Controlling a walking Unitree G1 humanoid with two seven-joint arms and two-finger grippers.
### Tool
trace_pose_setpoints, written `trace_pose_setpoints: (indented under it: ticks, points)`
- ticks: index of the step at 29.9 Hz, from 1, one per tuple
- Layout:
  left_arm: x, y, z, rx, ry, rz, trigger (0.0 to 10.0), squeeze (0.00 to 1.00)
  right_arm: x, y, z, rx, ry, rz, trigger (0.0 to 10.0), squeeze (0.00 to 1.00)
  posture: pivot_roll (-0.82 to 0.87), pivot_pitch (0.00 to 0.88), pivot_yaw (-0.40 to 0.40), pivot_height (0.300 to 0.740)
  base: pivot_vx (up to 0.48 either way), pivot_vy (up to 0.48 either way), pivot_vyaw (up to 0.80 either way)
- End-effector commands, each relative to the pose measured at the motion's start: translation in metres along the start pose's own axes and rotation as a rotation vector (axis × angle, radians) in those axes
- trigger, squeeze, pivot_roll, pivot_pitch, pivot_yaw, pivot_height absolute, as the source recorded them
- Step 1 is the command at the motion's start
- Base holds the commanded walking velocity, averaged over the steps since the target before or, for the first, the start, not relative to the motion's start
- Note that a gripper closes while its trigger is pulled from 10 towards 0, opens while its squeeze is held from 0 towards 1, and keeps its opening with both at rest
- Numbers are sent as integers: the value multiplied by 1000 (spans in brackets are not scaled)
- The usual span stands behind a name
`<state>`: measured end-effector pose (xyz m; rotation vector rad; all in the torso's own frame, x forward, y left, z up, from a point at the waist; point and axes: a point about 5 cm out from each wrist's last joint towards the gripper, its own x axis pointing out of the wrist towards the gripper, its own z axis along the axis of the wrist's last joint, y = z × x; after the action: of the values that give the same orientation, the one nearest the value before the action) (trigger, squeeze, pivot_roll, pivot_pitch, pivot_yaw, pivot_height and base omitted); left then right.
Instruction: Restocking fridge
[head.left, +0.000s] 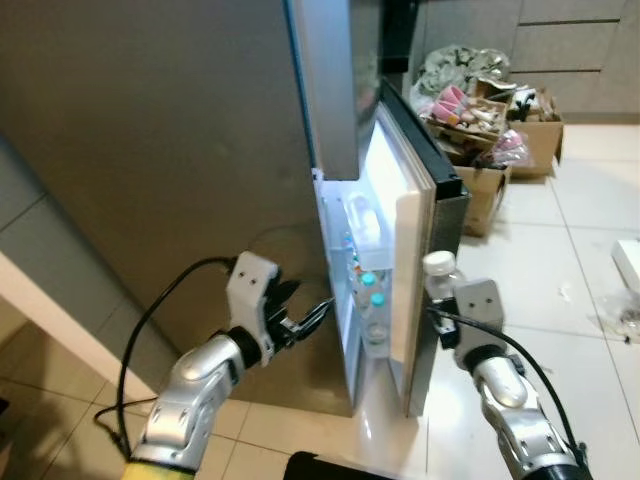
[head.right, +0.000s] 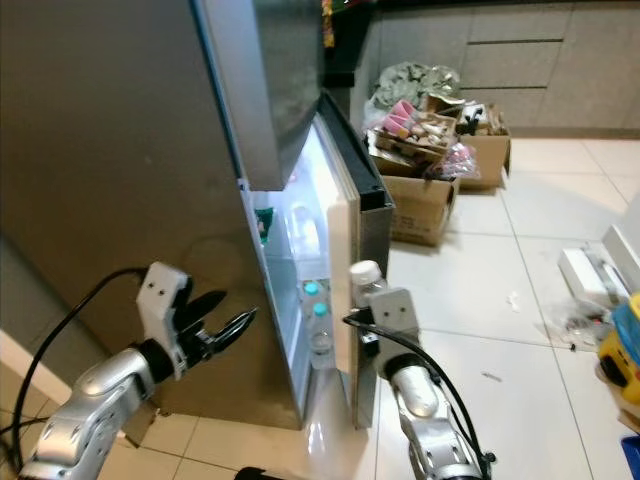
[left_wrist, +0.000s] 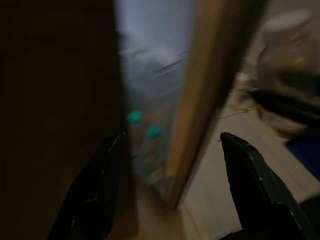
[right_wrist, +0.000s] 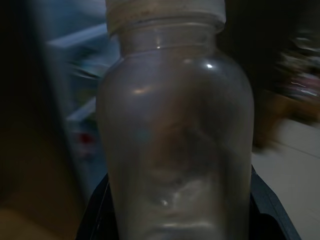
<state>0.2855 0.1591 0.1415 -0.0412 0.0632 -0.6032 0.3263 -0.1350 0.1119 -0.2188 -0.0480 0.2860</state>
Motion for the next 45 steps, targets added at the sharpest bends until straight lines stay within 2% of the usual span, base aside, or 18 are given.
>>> trace_pose_setpoints:
  ticks: [1, 7, 10, 16, 22, 27, 28, 30, 32, 33, 34, 36, 37, 38, 39, 40, 42, 45]
  points:
    - [-15, 11, -1, 33, 40, 73, 10000, 0, 3, 14, -1, 7, 18, 92, 10000, 0, -36, 118, 73, 710, 0, 0, 0]
    - [-29, 16, -8, 36, 83, 140, 10000, 0, 17, 18, 17, -12, -29, 150, 10000, 0, -39, 118, 72, 710, 0, 0, 0]
    - [-40, 23, -11, 63, 133, 248, 10000, 0, 44, -2, 41, -32, -64, 91, 10000, 0, -31, 120, 77, 710, 0, 0, 0]
    - [-49, 34, -8, 89, 141, 349, 10000, 0, 64, -25, 67, -119, -98, 79, 10000, 0, -31, 120, 77, 710, 0, 0, 0]
    - [-55, 40, -1, 93, 125, 401, 10000, 0, 71, -44, 82, -122, -94, 72, 10000, 0, 17, 130, 72, 710, 0, 0, 0]
    - [-56, 40, 0, 92, 123, 410, 10000, 0, 73, -49, 82, -94, -77, 57, 10000, 0, 27, 133, 70, 710, 0, 0, 0]
    - [-57, 39, 0, 92, 123, 421, 10000, 0, 72, -59, 79, -65, -53, 11, 10000, 0, 32, 134, 73, 710, 0, 0, 0]
    - [-57, 39, 0, 92, 123, 421, 10000, 0, 72, -59, 79, -65, -53, 11, 10000, 0, 32, 134, 73, 710, 0, 0, 0]
    - [-58, 39, 0, 91, 125, 426, 10000, 0, 68, -78, 74, -70, -22, -90, 10000, 0, 24, 136, 76, 710, 0, 0, 0]
    - [-58, 39, 0, 91, 125, 426, 10000, 0, 68, -78, 74, -70, -22, -90, 10000, 0, 24, 136, 76, 710, 0, 0, 0]
    - [-58, 39, 0, 91, 126, 425, 10000, 0, 64, -91, 72, -82, -9, -159, 10000, 0, 23, 136, 76, 710, 0, 0, 0]
    - [-57, 40, 1, 90, 126, 426, 10000, 0, 43, -137, 69, -119, 17, -335, 10000, 0, 17, 137, 76, 710, 0, 0, 0]
    - [-57, 40, 1, 90, 126, 426, 10000, 0, 43, -137, 69, -119, 17, -335, 10000, 0, 17, 137, 76, 710, 0, 0, 0]
    - [-57, 40, 1, 89, 127, 427, 10000, 0, 31, -160, 69, -138, 26, -411, 10000, 0, 15, 138, 76, 710, 0, 0, 0]
    - [-57, 40, 1, 89, 127, 427, 10000, 0, 31, -160, 69, -138, 26, -411, 10000, 0, 15, 138, 76, 710, 0, 0, 0]
    - [-58, 41, 0, 86, 128, 430, 10000, 0, 6, -197, 71, -199, 45, -530, 10000, 0, 7, 140, 74, 710, 0, 0, 0]
    - [-59, 41, -2, 80, 134, 433, 10000, 0, -37, -248, 80, -316, 80, -711, 10000, 0, -2, 141, 73, 710, 0, 0, 0]
    - [-59, 41, -3, 75, 137, 432, 10000, 0, -69, -277, 88, -336, 86, -848, 10000, 0, -7, 141, 73, 710, 0, 0, 0]
